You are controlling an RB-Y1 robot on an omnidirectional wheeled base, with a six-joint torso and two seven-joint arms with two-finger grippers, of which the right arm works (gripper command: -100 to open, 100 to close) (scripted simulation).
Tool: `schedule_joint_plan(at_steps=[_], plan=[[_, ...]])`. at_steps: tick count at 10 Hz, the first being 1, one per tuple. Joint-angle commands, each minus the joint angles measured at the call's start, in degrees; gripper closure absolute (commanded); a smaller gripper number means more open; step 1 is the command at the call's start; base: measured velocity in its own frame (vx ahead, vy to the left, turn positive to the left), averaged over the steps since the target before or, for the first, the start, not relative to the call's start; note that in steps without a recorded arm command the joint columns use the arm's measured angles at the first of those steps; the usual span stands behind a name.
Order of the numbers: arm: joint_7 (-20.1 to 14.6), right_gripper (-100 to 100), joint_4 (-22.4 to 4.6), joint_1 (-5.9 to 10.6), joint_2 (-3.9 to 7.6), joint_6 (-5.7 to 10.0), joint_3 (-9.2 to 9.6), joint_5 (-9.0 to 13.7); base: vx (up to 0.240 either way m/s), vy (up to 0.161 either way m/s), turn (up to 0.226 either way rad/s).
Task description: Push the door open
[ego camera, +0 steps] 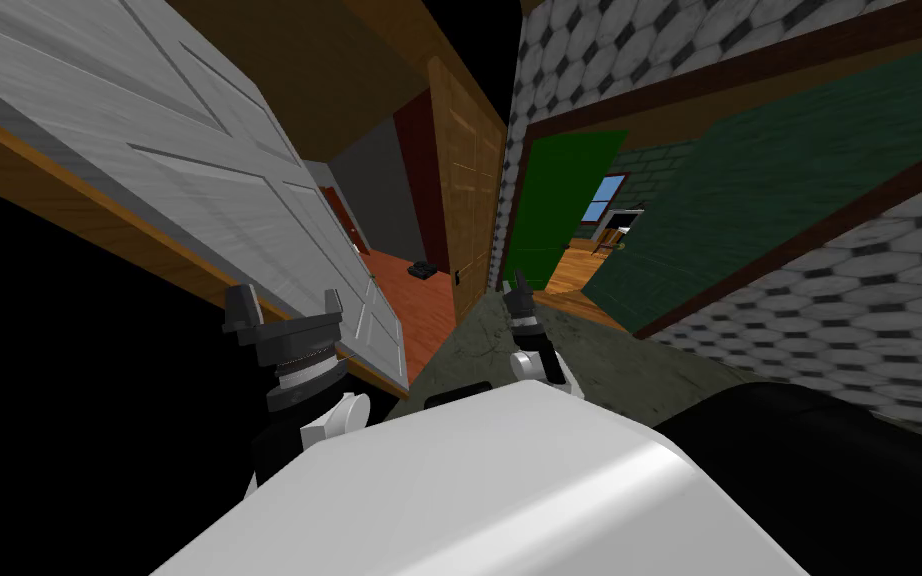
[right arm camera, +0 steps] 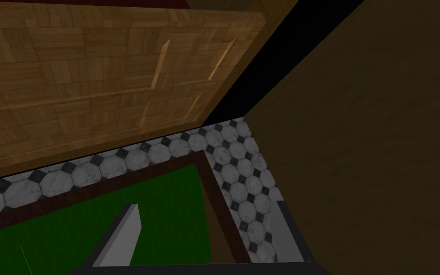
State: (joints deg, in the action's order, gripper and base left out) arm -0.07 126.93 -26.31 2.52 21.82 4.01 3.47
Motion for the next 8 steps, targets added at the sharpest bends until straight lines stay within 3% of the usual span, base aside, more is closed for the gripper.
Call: schedule_joint_plan(at_steps=[1, 7, 8], plan=[[-0.1, -100, -1.9, 0.38, 0.35, 0.60, 0.46, -0.1, 0.073, -0.043, 0.103], [-0.2, -100, -7.6, 1.51, 1.16, 2.38, 1.83, -0.6, 0.134, -0.063, 0.073], [-0.3, -100, -9.5, 1.89, 1.39, 2.99, 2.31, -0.7, 0.115, -0.070, 0.124]])
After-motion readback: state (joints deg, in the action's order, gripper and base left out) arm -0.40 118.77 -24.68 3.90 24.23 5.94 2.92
